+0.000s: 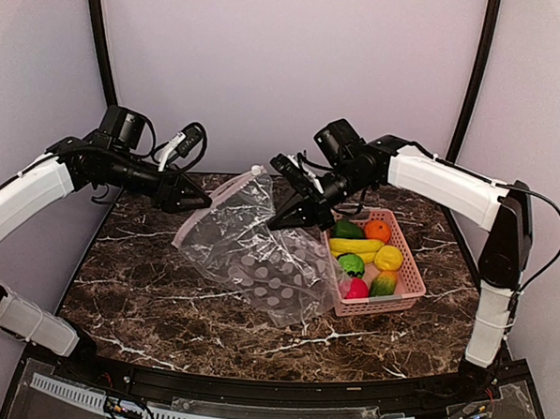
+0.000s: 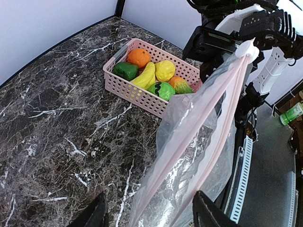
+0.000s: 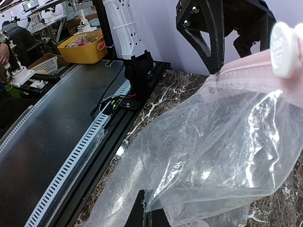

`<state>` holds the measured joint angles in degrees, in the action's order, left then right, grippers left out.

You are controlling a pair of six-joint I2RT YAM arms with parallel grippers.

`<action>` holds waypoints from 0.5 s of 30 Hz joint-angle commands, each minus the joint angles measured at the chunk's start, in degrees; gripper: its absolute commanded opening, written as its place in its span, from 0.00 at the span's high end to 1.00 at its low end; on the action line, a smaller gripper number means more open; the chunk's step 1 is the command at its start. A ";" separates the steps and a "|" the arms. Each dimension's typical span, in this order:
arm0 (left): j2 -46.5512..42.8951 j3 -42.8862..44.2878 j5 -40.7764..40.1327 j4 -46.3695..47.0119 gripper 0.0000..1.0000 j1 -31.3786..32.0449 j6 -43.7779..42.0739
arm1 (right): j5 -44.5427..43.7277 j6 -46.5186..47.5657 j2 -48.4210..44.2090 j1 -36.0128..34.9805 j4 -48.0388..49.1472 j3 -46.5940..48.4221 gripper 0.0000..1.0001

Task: Place the food in the zip-top bag and seal the zipper
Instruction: Pass from the right arm to the left

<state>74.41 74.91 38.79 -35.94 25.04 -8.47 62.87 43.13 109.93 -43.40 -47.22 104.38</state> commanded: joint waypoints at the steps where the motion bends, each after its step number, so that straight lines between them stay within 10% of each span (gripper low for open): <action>1: -1.89 3.63 0.57 -4.32 0.39 0.32 -4.77 | -0.66 1.66 0.40 -0.71 -1.94 1.62 1.00; 15: 2.01 1.07 3.06 -2.42 0.56 0.36 -4.42 | -0.87 2.08 1.08 -1.69 -2.61 2.11 1.00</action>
<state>76.60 77.49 39.88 -38.02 25.04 -12.12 62.70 44.53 110.06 -44.53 -49.39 105.08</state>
